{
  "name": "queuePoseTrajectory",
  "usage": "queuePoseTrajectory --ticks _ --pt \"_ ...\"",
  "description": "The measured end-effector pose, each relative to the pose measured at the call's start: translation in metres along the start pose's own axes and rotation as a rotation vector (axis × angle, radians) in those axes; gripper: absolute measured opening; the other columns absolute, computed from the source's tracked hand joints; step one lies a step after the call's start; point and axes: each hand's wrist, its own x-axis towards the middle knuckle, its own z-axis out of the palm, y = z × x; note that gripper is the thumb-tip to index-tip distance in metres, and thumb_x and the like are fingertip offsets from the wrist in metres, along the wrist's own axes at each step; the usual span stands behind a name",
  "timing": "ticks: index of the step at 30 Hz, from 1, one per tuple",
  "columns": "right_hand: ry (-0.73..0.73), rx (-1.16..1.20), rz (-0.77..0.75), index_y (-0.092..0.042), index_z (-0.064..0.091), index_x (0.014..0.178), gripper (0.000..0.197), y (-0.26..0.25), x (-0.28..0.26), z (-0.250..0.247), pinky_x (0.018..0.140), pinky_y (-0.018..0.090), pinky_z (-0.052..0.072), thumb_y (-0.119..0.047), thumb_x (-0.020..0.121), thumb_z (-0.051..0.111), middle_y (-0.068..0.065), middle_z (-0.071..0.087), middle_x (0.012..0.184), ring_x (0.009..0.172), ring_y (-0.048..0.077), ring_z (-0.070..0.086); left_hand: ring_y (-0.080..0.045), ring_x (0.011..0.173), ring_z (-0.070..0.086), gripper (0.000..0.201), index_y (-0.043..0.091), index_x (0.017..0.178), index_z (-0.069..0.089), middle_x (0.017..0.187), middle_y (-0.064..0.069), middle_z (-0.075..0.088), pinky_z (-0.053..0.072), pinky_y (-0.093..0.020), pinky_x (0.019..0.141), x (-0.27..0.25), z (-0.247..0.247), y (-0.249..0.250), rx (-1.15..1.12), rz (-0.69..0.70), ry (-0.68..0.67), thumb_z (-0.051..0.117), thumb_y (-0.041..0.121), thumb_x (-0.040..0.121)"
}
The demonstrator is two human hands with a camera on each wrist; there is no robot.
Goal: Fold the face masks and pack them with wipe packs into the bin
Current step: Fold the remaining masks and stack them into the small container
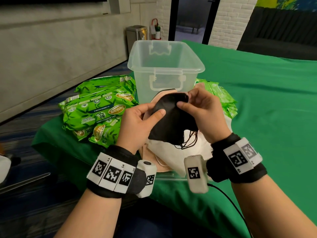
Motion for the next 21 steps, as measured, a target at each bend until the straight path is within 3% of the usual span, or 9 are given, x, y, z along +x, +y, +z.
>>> queuePoseTrajectory --ticks 4,6,10,12,13,16,18,21 --pt "0.057 0.218 0.143 -0.010 0.052 0.071 0.022 0.001 0.001 0.003 0.060 0.023 0.051 0.007 0.079 0.063 0.004 0.059 0.060 0.055 0.011 0.058 -0.018 0.084 0.069 0.009 0.020 0.084 0.072 0.082 0.002 0.074 0.056 -0.031 0.078 -0.003 0.003 0.004 -0.083 -0.028 -0.002 0.071 0.013 0.079" --pt "0.057 0.226 0.147 -0.009 0.052 0.070 0.021 0.000 0.001 0.006 0.062 0.022 0.051 0.006 0.080 0.062 0.006 0.058 0.063 0.058 0.013 0.058 -0.014 0.080 0.069 0.013 0.018 0.084 0.071 0.079 0.005 0.074 0.056 -0.026 0.075 -0.005 0.005 0.005 -0.107 -0.029 -0.005 0.066 0.006 0.082" --pt "0.016 0.175 0.145 -0.010 0.048 0.069 0.024 -0.004 0.002 0.009 0.064 0.019 0.050 0.006 0.084 0.057 -0.012 0.060 0.056 0.061 0.005 0.058 -0.009 0.076 0.068 0.015 0.017 0.084 0.070 0.075 0.009 0.073 0.055 -0.023 0.071 -0.006 0.007 0.006 -0.104 -0.022 0.006 0.065 0.003 0.081" --pt "-0.025 0.202 0.173 -0.006 0.050 0.078 0.014 -0.005 0.003 0.010 0.069 0.021 0.052 0.004 0.087 0.054 -0.012 0.063 0.065 0.068 0.006 0.061 -0.007 0.077 0.068 0.017 0.017 0.086 0.069 0.076 0.011 0.073 0.055 -0.021 0.071 -0.005 0.005 0.005 -0.099 -0.008 0.014 0.066 0.001 0.081" --pt "-0.048 0.234 0.197 -0.002 0.051 0.087 0.005 -0.004 0.003 0.010 0.073 0.024 0.053 0.002 0.087 0.055 -0.005 0.065 0.074 0.074 0.010 0.062 -0.007 0.078 0.068 0.018 0.018 0.087 0.068 0.077 0.011 0.073 0.054 -0.021 0.071 -0.005 0.005 0.005 -0.089 0.000 0.014 0.066 0.001 0.081" --pt "-0.059 0.318 0.273 -0.001 0.049 0.111 0.023 -0.002 0.004 0.012 0.077 0.030 0.053 -0.002 0.088 0.053 0.012 0.062 0.089 0.081 0.020 0.062 -0.001 0.081 0.066 0.024 0.021 0.096 0.061 0.087 0.009 0.070 0.053 -0.018 0.073 -0.004 0.006 0.006 -0.041 0.029 -0.015 0.063 0.000 0.084" --pt "-0.056 0.327 0.265 -0.002 0.047 0.110 0.020 -0.003 0.004 0.013 0.072 0.028 0.054 0.001 0.090 0.049 0.011 0.062 0.085 0.075 0.017 0.063 0.002 0.085 0.063 0.031 0.023 0.108 0.052 0.096 0.004 0.064 0.051 -0.016 0.076 -0.004 0.007 0.005 -0.053 0.056 -0.041 0.060 0.002 0.087" --pt "-0.094 0.294 0.241 -0.006 0.048 0.093 0.010 -0.004 0.004 0.013 0.067 0.025 0.053 0.004 0.090 0.048 0.005 0.065 0.077 0.068 0.013 0.064 -0.009 0.091 0.059 0.039 0.044 0.116 0.045 0.098 -0.005 0.056 0.051 -0.025 0.085 -0.004 0.004 0.004 -0.063 0.110 -0.063 0.055 0.020 0.087"
